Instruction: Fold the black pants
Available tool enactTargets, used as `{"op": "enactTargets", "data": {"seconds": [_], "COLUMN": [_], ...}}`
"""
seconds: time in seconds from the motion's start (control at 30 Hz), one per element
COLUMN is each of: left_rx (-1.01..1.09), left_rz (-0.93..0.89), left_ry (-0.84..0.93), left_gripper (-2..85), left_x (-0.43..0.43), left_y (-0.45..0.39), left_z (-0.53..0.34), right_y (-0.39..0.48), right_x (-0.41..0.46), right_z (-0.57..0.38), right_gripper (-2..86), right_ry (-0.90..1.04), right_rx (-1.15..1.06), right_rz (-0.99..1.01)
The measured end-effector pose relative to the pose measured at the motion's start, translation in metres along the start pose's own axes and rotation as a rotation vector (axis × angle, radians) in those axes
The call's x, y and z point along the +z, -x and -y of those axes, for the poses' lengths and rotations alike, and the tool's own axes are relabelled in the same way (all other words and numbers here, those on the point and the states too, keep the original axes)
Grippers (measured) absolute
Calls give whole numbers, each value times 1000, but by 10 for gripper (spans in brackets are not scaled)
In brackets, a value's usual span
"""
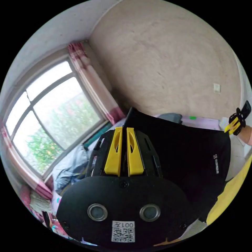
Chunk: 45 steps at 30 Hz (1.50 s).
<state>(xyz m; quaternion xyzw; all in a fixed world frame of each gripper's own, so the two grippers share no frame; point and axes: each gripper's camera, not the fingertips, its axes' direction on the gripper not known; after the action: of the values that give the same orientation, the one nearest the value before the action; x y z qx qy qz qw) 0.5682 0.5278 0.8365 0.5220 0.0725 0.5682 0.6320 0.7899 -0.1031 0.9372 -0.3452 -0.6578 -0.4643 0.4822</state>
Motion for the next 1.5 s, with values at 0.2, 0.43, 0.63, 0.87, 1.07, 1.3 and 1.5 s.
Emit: {"op": "enactTargets", "data": {"seconds": [0.2,0.43,0.63,0.87,1.07,1.3,1.5], "left_rx": [-19,53,195,164,-34,-195,34], "left_rz": [-309,-522,-555,-624,-729,-672,-566], "left_ry": [314,495,581,718,762,576,643], "left_gripper": [-10,-9,-9,8,59,-10,-13], "left_x": [244,409,491,571,597,517,364], "left_y": [-144,-260,-292,-291,-241,-143,-125], "left_z": [-88,-121,-108,-112,-129,-148,-261], "right_y": [27,7,-11,-36,-54,-77,-69], "right_x": [68,92,93,96,90,104,174], "right_z": [-215,-368,-422,-466,-482,-457,-437], "right_gripper": [12,12,12,12,7,6,4], "right_ry": [337,538,583,610,612,564,649], "right_rx": [37,249,306,419,547,600,474], "right_rz": [113,163,95,58,-44,-20,152]}}
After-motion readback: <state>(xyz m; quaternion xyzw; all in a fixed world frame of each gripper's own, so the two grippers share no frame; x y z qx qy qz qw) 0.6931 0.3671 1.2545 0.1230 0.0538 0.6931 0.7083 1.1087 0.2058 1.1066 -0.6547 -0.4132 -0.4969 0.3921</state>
